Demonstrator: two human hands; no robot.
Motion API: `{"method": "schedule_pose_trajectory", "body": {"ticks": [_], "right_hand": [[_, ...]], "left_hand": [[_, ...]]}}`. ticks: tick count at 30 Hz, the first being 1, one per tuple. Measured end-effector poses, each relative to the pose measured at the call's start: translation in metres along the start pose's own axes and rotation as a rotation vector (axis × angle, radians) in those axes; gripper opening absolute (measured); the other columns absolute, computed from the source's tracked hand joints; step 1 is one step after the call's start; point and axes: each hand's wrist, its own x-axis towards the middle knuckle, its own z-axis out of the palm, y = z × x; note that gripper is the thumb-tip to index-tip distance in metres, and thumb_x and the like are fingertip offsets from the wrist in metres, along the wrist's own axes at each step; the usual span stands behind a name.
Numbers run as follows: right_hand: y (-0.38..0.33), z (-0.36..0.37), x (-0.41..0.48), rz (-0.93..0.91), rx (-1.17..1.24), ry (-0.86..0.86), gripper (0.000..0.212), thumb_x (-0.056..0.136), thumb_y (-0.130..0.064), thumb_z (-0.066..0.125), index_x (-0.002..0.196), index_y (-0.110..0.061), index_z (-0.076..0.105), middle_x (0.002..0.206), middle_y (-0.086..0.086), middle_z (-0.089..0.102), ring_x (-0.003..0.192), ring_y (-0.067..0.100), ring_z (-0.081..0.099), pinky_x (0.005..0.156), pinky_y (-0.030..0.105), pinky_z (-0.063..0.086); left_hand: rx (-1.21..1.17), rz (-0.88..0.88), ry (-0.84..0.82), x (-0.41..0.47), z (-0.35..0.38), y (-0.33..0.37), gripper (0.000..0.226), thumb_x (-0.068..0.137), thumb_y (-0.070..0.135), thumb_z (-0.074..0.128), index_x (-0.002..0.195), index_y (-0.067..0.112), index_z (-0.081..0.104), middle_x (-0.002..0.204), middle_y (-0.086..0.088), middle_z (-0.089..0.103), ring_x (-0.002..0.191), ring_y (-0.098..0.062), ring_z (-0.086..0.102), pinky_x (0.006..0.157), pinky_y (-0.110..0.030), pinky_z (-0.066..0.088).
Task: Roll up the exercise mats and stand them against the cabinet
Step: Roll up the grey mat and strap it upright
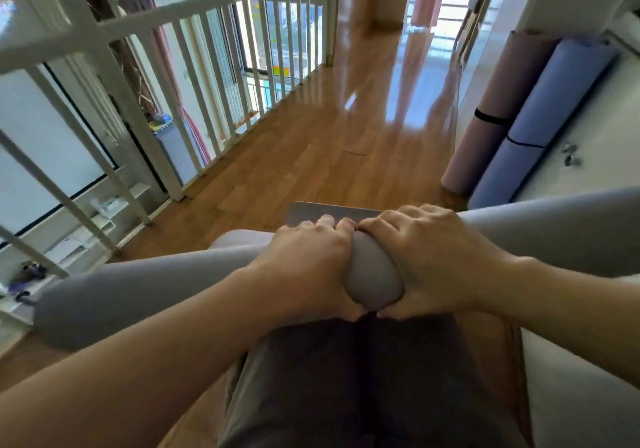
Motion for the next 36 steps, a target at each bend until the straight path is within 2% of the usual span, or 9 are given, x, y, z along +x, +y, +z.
{"method": "schedule_pose_trajectory", "body": {"ticks": [5,9,13,18,20,23,26,30,36], "right_hand": [[-0.013,0.041,-0.024,0.058,0.151,-0.063,0.099,0.056,-0.084,0.059,0.136,-0.028,0.044,0.126,-0.007,0.059,0.112,0.016,0.057,0.097,0.036,0.044],[-0.008,0.039,-0.032,0.062,0.136,-0.086,0.110,0.058,-0.082,0.061,0.147,-0.027,0.025,0.146,-0.004,0.040,0.131,0.018,0.041,0.111,0.038,0.028],[-0.002,0.041,-0.018,0.077,0.152,-0.134,0.105,0.060,-0.074,0.068,0.145,-0.030,0.025,0.143,-0.007,0.041,0.127,0.016,0.041,0.108,0.037,0.030],[0.019,0.030,0.012,0.082,0.259,-0.316,0.105,0.060,-0.069,0.075,0.144,-0.034,0.023,0.137,-0.010,0.044,0.121,0.013,0.043,0.104,0.036,0.035],[0.023,0.027,0.019,0.064,0.277,-0.372,0.105,0.060,-0.067,0.076,0.144,-0.035,0.023,0.138,-0.011,0.044,0.122,0.012,0.043,0.104,0.035,0.036],[0.021,0.027,0.014,0.054,0.201,-0.296,0.110,0.060,-0.071,0.072,0.147,-0.030,0.019,0.143,-0.009,0.039,0.128,0.013,0.038,0.110,0.037,0.030],[0.011,0.040,0.004,0.058,0.122,-0.151,0.111,0.063,-0.072,0.069,0.149,-0.027,0.015,0.148,-0.007,0.033,0.133,0.015,0.033,0.115,0.039,0.022],[0.015,0.038,0.014,0.092,0.171,-0.168,0.104,0.062,-0.067,0.073,0.145,-0.028,0.024,0.139,-0.006,0.043,0.125,0.016,0.042,0.108,0.039,0.032],[0.033,0.027,0.038,0.075,0.240,-0.308,0.109,0.058,-0.063,0.080,0.146,-0.028,0.025,0.141,-0.007,0.044,0.127,0.015,0.042,0.107,0.039,0.035]], "left_hand": [[-0.010,0.022,-0.183,-0.001,0.037,0.011,0.094,0.064,0.061,0.073,0.139,0.025,0.031,0.134,0.002,0.045,0.118,-0.019,0.047,0.099,-0.041,0.041],[-0.060,0.031,-0.265,0.013,0.029,0.005,0.091,0.062,0.064,0.074,0.135,0.027,0.035,0.130,0.006,0.048,0.115,-0.016,0.050,0.096,-0.034,0.045],[-0.183,0.016,-0.422,0.034,0.017,-0.011,0.085,0.063,0.062,0.077,0.132,0.028,0.040,0.128,0.007,0.051,0.109,-0.013,0.050,0.090,-0.029,0.043],[0.076,0.058,-0.243,0.027,0.029,0.001,0.110,0.066,0.068,0.069,0.149,0.021,0.014,0.144,-0.002,0.037,0.129,-0.022,0.040,0.106,-0.042,0.036],[0.083,0.053,-0.197,0.027,0.035,0.003,0.109,0.065,0.067,0.070,0.148,0.021,0.016,0.141,-0.002,0.040,0.126,-0.021,0.043,0.105,-0.041,0.038],[-0.005,0.027,-0.200,0.037,0.033,-0.008,0.105,0.060,0.069,0.072,0.143,0.023,0.026,0.130,0.002,0.048,0.116,-0.018,0.050,0.098,-0.035,0.044],[-0.100,0.026,-0.357,0.052,0.025,-0.018,0.102,0.059,0.067,0.075,0.141,0.026,0.029,0.129,0.003,0.049,0.114,-0.018,0.050,0.097,-0.036,0.045],[-0.156,0.014,-0.525,0.071,0.012,-0.029,0.100,0.060,0.067,0.074,0.142,0.031,0.029,0.130,0.008,0.049,0.113,-0.015,0.050,0.097,-0.039,0.046],[0.124,0.035,-0.192,0.052,0.029,-0.009,0.106,0.066,0.067,0.069,0.147,0.021,0.019,0.136,-0.003,0.045,0.122,-0.024,0.047,0.105,-0.045,0.036]]}}
